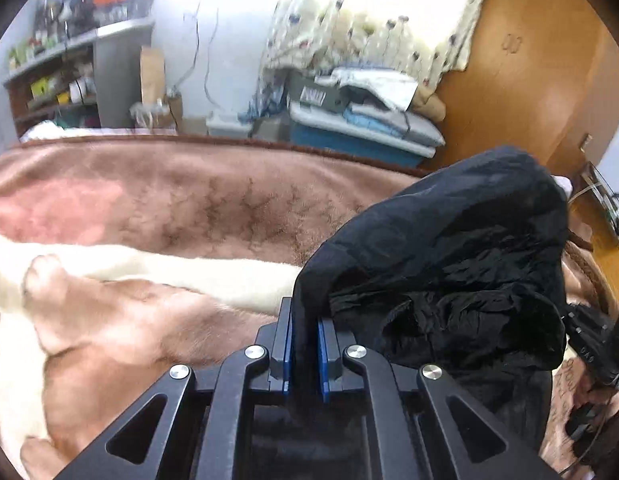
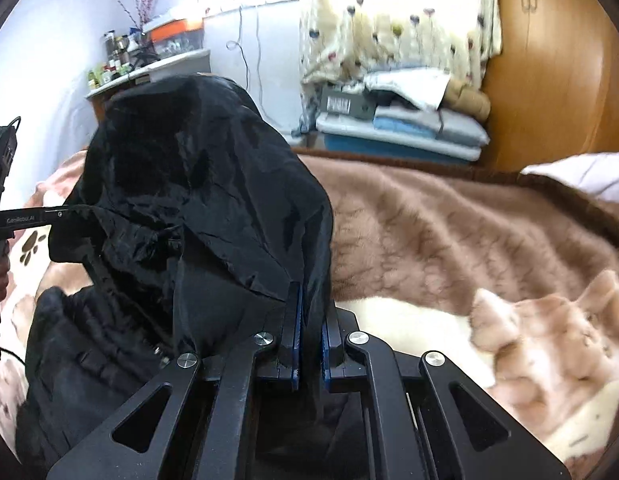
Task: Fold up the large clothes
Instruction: 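Lift the hem and fold it toward the hood with both grippers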
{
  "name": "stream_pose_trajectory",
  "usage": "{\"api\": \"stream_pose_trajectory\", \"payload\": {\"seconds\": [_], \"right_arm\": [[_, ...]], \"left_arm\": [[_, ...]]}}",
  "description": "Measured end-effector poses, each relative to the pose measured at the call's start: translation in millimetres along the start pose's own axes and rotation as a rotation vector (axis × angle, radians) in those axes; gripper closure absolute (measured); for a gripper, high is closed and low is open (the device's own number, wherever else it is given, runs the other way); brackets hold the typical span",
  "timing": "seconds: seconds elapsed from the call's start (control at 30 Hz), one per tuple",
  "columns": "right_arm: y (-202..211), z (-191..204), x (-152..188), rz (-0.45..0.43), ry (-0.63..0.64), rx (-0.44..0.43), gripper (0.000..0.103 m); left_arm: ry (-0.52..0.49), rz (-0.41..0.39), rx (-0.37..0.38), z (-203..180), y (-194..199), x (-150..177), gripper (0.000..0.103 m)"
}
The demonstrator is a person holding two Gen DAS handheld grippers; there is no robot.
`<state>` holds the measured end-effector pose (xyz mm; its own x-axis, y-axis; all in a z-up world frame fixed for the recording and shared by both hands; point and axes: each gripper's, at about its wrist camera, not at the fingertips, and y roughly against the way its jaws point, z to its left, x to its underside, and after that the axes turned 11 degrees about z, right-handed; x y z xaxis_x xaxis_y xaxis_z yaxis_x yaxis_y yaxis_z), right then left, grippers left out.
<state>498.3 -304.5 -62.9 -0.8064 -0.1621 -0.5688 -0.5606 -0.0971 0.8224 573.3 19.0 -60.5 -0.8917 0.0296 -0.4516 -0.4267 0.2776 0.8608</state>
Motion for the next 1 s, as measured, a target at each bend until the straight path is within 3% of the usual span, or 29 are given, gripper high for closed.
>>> {"api": "stream_pose_trajectory", "payload": {"seconds": [0.37, 0.67, 0.77, 0.9, 0.93, 0.97, 1.0], "right_arm": [[53, 30, 80, 0.012, -0.036, 0.048, 0.096], [71, 26, 140, 0.012, -0.148, 0.053, 0.096], [70, 12, 157, 0.033, -0.242, 0.024, 0.096], [74, -11, 168, 0.041, -0.417, -0.138, 0.096], [77, -12, 169, 0.026, -0.446, -0.170, 0.093], [79, -15, 166, 0.013, -0.480, -0.229, 0.084], [77, -16, 162, 0.015, -0.506, -0.296, 0.079]], "left_arm": [[0.068, -0.062, 0.047, 20, 52, 102, 0.093], [0.171, -0.005, 0.043, 38, 65, 177, 0.093], [0.205, 0.018, 0.065, 44, 66, 195, 0.093], [0.229, 0.008, 0.132, 47, 78, 201, 0.092], [0.229, 0.000, 0.132, 46, 81, 199, 0.084], [0.235, -0.016, 0.140, 44, 86, 197, 0.076], [0.246, -0.040, 0.185, 41, 92, 193, 0.050]]}}
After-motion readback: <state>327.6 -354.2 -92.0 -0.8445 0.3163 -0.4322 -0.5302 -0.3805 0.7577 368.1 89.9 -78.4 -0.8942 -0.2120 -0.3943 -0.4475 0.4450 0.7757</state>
